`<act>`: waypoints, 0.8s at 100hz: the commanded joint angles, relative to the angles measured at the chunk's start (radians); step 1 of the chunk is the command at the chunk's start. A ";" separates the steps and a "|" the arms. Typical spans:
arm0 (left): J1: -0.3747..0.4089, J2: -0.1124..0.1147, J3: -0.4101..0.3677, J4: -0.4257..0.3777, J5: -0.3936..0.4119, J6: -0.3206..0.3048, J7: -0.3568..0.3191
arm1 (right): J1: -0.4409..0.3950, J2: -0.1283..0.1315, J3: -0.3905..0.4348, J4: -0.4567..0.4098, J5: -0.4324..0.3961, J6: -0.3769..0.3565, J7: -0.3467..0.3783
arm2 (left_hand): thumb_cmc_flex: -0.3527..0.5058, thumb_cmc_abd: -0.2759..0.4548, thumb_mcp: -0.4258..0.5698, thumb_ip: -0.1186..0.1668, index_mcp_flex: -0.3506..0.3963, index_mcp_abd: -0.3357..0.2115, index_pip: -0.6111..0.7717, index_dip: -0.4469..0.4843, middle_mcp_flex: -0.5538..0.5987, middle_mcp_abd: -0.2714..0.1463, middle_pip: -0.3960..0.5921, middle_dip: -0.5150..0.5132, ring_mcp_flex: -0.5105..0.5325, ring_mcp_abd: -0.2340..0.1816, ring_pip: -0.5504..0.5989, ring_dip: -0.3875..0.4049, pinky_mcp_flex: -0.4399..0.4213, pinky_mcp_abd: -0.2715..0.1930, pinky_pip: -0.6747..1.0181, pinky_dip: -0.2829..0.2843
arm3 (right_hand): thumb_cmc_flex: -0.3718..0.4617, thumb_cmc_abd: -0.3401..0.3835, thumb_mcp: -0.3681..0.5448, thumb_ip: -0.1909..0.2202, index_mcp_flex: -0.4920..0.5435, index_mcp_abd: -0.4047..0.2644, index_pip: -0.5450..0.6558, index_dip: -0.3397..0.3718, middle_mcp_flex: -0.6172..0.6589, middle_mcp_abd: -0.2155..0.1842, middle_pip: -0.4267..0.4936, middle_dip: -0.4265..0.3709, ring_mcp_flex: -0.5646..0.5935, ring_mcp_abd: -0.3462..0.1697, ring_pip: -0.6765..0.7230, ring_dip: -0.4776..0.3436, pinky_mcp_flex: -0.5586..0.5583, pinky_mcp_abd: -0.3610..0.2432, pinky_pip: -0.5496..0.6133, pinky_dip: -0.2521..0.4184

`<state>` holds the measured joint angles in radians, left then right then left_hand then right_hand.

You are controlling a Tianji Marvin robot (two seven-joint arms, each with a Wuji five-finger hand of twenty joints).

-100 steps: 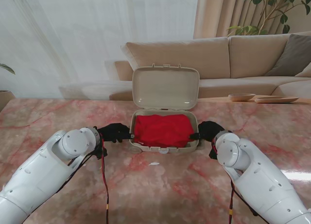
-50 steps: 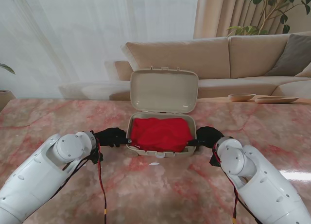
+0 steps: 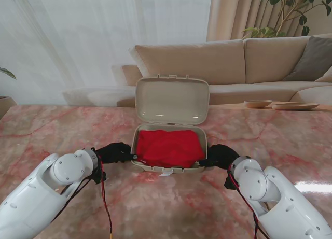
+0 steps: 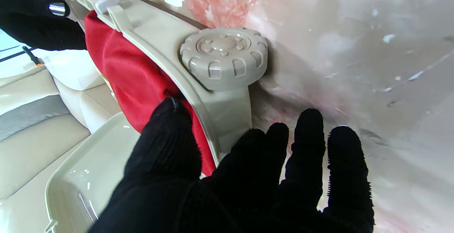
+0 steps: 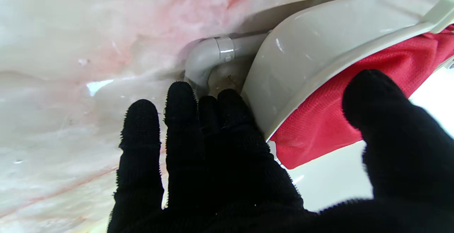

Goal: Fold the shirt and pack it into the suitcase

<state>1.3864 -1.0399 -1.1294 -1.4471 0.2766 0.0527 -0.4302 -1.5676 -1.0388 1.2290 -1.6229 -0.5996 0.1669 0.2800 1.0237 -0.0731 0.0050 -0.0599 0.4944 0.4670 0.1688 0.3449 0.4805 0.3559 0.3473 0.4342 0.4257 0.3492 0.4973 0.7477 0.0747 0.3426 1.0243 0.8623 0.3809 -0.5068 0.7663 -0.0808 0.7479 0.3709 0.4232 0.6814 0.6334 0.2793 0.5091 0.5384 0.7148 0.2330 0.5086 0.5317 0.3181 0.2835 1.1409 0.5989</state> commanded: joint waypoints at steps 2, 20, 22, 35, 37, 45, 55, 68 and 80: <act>0.030 -0.007 0.012 -0.011 -0.001 -0.003 -0.018 | -0.034 -0.008 -0.016 -0.024 0.012 -0.023 0.036 | -0.016 0.044 -0.038 0.016 0.008 -0.207 0.051 0.018 0.026 -0.062 -0.005 0.004 0.026 0.038 -0.008 -0.008 -0.010 0.022 0.015 0.004 | 0.011 0.011 -0.016 0.032 -0.012 -0.244 0.002 0.007 0.016 -0.026 0.002 -0.014 -0.001 0.010 0.006 0.025 -0.004 0.004 0.038 0.026; 0.064 -0.001 -0.009 -0.029 0.011 -0.012 -0.025 | -0.076 -0.004 0.000 -0.065 0.018 -0.043 0.055 | -0.016 0.046 -0.038 0.017 0.008 -0.207 0.053 0.018 0.027 -0.060 -0.005 0.004 0.025 0.037 -0.008 -0.008 -0.011 0.022 0.015 0.004 | 0.011 0.017 -0.023 0.033 -0.014 -0.245 0.000 0.007 0.015 -0.026 -0.001 -0.016 -0.002 0.011 0.004 0.023 -0.005 0.004 0.037 0.026; 0.068 0.000 -0.012 -0.032 0.013 -0.013 -0.027 | -0.081 -0.003 0.002 -0.070 0.019 -0.045 0.056 | -0.015 0.046 -0.037 0.017 0.007 -0.207 0.052 0.017 0.026 -0.060 -0.006 0.004 0.025 0.039 -0.009 -0.008 -0.011 0.022 0.015 0.004 | 0.011 0.017 -0.023 0.033 -0.013 -0.245 0.000 0.007 0.015 -0.026 -0.001 -0.017 -0.002 0.011 0.004 0.022 -0.004 0.004 0.037 0.026; 0.097 0.003 -0.033 -0.052 0.022 -0.014 -0.034 | -0.115 0.001 0.017 -0.097 0.020 -0.059 0.075 | -0.015 0.047 -0.037 0.017 0.008 -0.207 0.052 0.017 0.026 -0.058 -0.007 0.004 0.024 0.039 -0.010 -0.009 -0.013 0.023 0.012 0.002 | 0.009 0.023 -0.029 0.034 -0.016 -0.249 -0.003 0.006 0.016 -0.028 -0.007 -0.020 -0.002 0.010 -0.001 0.020 -0.005 0.003 0.036 0.025; 0.102 0.004 -0.036 -0.056 0.024 -0.014 -0.035 | -0.119 0.002 0.019 -0.101 0.020 -0.060 0.079 | -0.015 0.047 -0.038 0.017 0.008 -0.207 0.052 0.016 0.026 -0.060 -0.007 0.003 0.024 0.039 -0.010 -0.009 -0.013 0.023 0.012 0.002 | 0.009 0.024 -0.030 0.034 -0.017 -0.249 -0.003 0.006 0.014 -0.028 -0.008 -0.020 -0.002 0.010 -0.001 0.020 -0.005 0.003 0.036 0.025; 0.121 0.005 -0.049 -0.071 0.032 -0.019 -0.035 | -0.136 0.004 0.026 -0.113 0.025 -0.066 0.086 | -0.015 0.047 -0.038 0.017 0.008 -0.208 0.052 0.016 0.026 -0.059 -0.007 0.004 0.024 0.038 -0.010 -0.010 -0.013 0.023 0.012 0.002 | 0.009 0.027 -0.035 0.035 -0.020 -0.251 -0.005 0.005 0.014 -0.029 -0.012 -0.022 -0.004 0.010 -0.006 0.018 -0.007 0.001 0.032 0.024; 0.140 0.007 -0.062 -0.092 0.042 -0.021 -0.036 | -0.153 0.006 0.033 -0.126 0.027 -0.073 0.098 | -0.015 0.048 -0.037 0.017 0.008 -0.207 0.051 0.016 0.026 -0.059 -0.008 0.003 0.023 0.038 -0.011 -0.010 -0.013 0.023 0.012 0.002 | 0.010 0.034 -0.041 0.036 -0.025 -0.252 -0.010 0.003 0.012 -0.031 -0.019 -0.024 -0.005 0.009 -0.011 0.016 -0.008 0.001 0.030 0.023; 0.158 0.010 -0.076 -0.118 0.051 -0.012 -0.042 | -0.162 0.009 0.037 -0.132 0.026 -0.076 0.108 | -0.017 0.051 -0.038 0.017 0.008 -0.210 0.050 0.015 0.028 -0.059 -0.009 0.003 0.024 0.036 -0.012 -0.011 -0.013 0.023 0.013 0.002 | 0.014 0.038 -0.051 0.038 -0.027 -0.253 -0.012 0.003 0.012 -0.030 -0.026 -0.025 -0.004 0.009 -0.018 0.015 -0.009 0.000 0.028 0.022; 0.165 0.011 -0.085 -0.129 0.056 -0.004 -0.045 | -0.164 0.010 0.041 -0.135 0.028 -0.066 0.120 | -0.016 0.049 -0.038 0.017 0.004 -0.211 0.048 0.015 0.027 -0.060 -0.010 0.003 0.026 0.036 -0.012 -0.011 -0.013 0.023 0.013 0.002 | 0.019 0.042 -0.059 0.039 -0.029 -0.251 -0.012 0.003 0.008 -0.029 -0.029 -0.024 -0.009 0.009 -0.022 0.016 -0.013 -0.003 0.022 0.021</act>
<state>1.5310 -1.0194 -1.2329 -1.5686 0.3348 0.0466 -0.4569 -1.7116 -1.0189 1.2867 -1.7570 -0.5837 0.0982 0.3676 1.0237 -0.0731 0.0051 -0.0599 0.4842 0.4925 0.1559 0.3444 0.4796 0.3778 0.3327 0.4342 0.4251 0.3234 0.4978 0.7495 0.0747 0.3428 1.0243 0.8623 0.3809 -0.4767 0.7312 -0.0805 0.7512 0.4021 0.4506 0.6810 0.6214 0.2993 0.4997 0.5383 0.7143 0.2361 0.4953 0.5317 0.3166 0.2836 1.1409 0.5990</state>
